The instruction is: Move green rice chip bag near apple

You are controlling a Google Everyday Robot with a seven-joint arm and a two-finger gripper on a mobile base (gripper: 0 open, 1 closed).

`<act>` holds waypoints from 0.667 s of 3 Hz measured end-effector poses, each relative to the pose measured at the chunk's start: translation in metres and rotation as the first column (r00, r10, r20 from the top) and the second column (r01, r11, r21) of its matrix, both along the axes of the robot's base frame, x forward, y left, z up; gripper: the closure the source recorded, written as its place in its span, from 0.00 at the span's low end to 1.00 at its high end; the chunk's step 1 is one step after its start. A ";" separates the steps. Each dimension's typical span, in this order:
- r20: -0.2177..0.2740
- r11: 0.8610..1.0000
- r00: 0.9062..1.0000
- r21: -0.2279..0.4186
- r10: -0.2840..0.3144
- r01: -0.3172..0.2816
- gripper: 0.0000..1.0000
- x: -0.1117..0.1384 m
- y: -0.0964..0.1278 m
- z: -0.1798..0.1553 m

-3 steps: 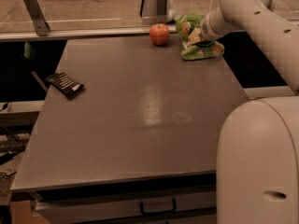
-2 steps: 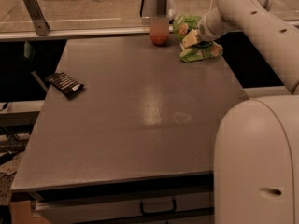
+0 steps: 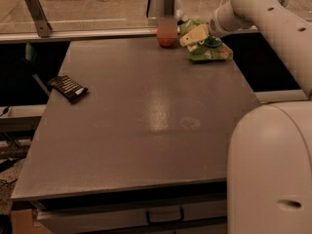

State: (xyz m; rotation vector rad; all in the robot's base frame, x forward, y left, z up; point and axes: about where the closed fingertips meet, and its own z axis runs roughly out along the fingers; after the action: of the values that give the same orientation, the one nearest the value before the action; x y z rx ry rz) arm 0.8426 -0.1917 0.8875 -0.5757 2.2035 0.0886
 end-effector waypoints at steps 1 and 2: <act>0.106 1.000 0.994 0.010 0.027 -0.028 0.00 -0.017 -0.021 0.040; 0.167 0.992 0.981 0.067 0.095 -0.108 0.00 -0.057 -0.038 0.071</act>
Offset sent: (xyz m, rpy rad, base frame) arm -0.1709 -0.0955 0.1158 0.0824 -0.3695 0.4623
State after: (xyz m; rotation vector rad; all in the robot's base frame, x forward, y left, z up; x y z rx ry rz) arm 0.7852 -0.2300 0.9582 -0.6302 2.0025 0.1719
